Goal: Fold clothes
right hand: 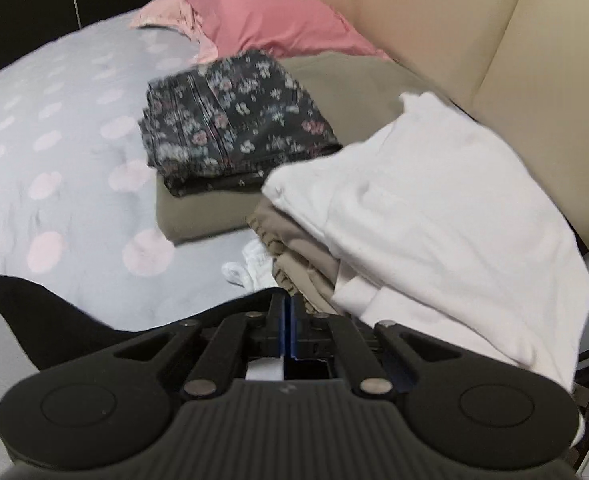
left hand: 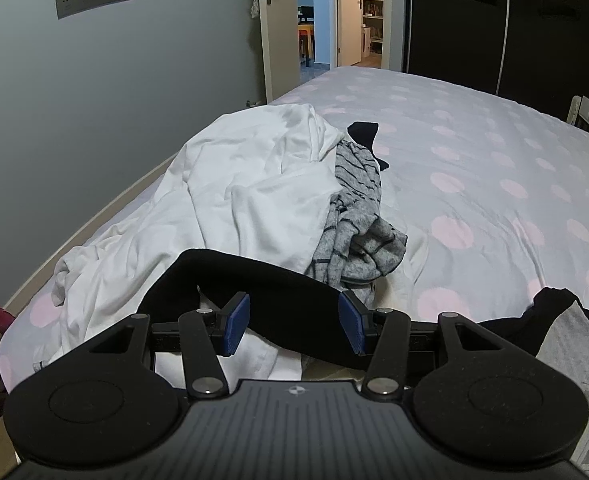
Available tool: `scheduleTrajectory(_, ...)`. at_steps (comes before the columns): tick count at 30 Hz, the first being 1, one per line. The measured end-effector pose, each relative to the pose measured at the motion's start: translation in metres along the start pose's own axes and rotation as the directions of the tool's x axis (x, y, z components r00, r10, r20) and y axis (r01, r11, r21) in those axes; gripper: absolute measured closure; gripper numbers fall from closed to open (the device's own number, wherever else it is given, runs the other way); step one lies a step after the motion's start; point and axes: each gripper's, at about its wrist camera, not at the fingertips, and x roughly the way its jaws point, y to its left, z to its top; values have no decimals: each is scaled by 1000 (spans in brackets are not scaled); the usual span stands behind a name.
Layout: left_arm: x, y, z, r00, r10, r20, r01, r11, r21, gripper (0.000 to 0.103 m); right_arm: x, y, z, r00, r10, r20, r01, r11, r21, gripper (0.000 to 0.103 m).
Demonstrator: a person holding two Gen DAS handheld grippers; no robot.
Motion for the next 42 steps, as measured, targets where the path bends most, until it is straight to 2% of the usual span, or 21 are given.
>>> scheduleTrajectory(3, 0, -1, -2, 1000, 3, -2, -3, 1000, 7, 56, 16, -3, -2, 1000, -15, -6, 15, 1000, -3, 97)
scheduleTrajectory(8, 6, -3, -7, 1000, 16, -21, -16, 1000, 20, 56, 26, -4, -7, 995, -80, 55, 84, 994, -74, 97)
scheduleTrajectory(10, 7, -5, -8, 1000, 15, -28, -14, 1000, 24, 56, 27, -8, -7, 996, -69, 62, 73, 996, -60, 96)
scheduleTrajectory(15, 2, -26, -15, 997, -58, -44, 63, 992, 108, 56, 24, 6, -23, 999, -4, 39, 8, 994, -111, 93)
scheduleTrajectory(19, -5, -47, -33, 980, -164, -113, 183, 964, 193, 56, 14, 31, -43, 997, 72, 3, -70, 980, -186, 87)
scheduleTrajectory(22, -15, -62, -52, 947, -263, -187, 306, 915, 262, 56, 5, 51, -61, 990, 141, -29, -144, 960, -240, 79)
scheduleTrajectory(27, -36, -79, -95, 867, -385, -315, 485, 794, 367, 56, -12, 83, -100, 966, 240, -97, -259, 908, -330, 76)
scheduleTrajectory(32, -56, -85, -145, 793, -406, -454, 601, 645, 473, 56, -24, 110, -150, 923, 327, -205, -383, 841, -383, 74)
scheduleTrajectory(37, -62, -78, -187, 717, -375, -588, 683, 548, 483, 56, -33, 124, -202, 872, 369, -321, -486, 727, -485, 74)
scheduleTrajectory(39, -60, -76, -198, 710, -346, -614, 688, 529, 497, 56, -35, 125, -217, 842, 382, -381, -534, 687, -492, 74)
scheduleTrajectory(42, -59, -72, -210, 698, -320, -640, 692, 529, 491, 57, -38, 124, -235, 811, 376, -449, -576, 647, -500, 70)
